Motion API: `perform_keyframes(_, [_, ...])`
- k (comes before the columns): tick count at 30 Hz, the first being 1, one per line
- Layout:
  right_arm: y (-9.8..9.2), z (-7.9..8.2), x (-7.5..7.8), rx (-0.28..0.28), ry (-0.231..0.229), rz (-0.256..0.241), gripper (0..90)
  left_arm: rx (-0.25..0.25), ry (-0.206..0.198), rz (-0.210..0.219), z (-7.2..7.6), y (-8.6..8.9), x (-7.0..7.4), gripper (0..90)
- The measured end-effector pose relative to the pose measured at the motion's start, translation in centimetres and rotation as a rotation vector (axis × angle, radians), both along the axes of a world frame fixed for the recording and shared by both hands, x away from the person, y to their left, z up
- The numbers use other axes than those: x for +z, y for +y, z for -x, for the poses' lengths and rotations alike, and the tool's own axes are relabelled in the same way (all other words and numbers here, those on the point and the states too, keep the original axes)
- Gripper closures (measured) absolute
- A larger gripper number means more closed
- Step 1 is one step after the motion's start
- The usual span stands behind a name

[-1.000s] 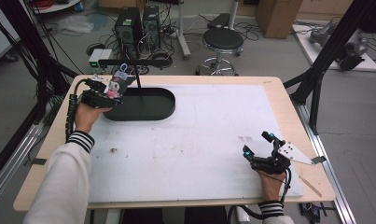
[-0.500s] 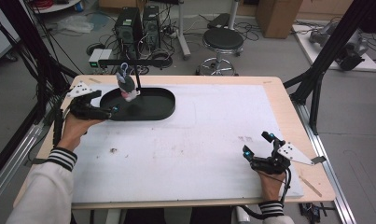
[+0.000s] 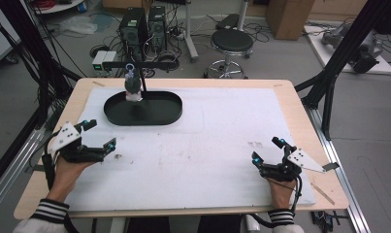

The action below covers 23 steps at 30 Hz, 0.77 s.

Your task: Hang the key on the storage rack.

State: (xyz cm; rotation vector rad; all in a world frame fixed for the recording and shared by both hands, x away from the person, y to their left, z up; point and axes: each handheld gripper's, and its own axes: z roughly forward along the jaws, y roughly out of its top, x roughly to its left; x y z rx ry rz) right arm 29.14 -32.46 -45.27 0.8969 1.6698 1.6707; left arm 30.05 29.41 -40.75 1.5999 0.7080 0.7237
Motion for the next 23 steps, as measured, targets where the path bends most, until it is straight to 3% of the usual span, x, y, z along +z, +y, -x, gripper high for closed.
perform_keyframes(3, [0.1,0.1,0.0,0.001,0.007,-0.001,0.3,0.017,-0.003,0.048,1.5,0.5,-1.2,1.7])
perform_keyframes(10, [0.1,0.1,0.0,0.002,0.007,0.0,0.3,0.037,-0.038,0.073,3.8,0.8,-3.0,1.7])
perform_keyframes(14, [0.1,0.1,0.0,0.003,0.006,0.0,0.3,0.08,-0.063,0.077,4.5,1.2,-4.1,1.7])
perform_keyframes(15, [0.1,0.1,0.0,0.002,0.006,0.001,0.3,0.09,-0.053,0.085,4.5,1.3,-4.5,1.7])
perform_keyframes(18, [0.1,0.0,0.0,0.004,0.004,0.001,0.3,0.114,-0.083,0.114,4.8,1.5,-4.6,1.7])
perform_keyframes(23, [0.1,0.1,0.0,0.001,0.006,0.002,0.3,0.124,-0.084,0.119,4.9,1.5,-4.6,1.7])
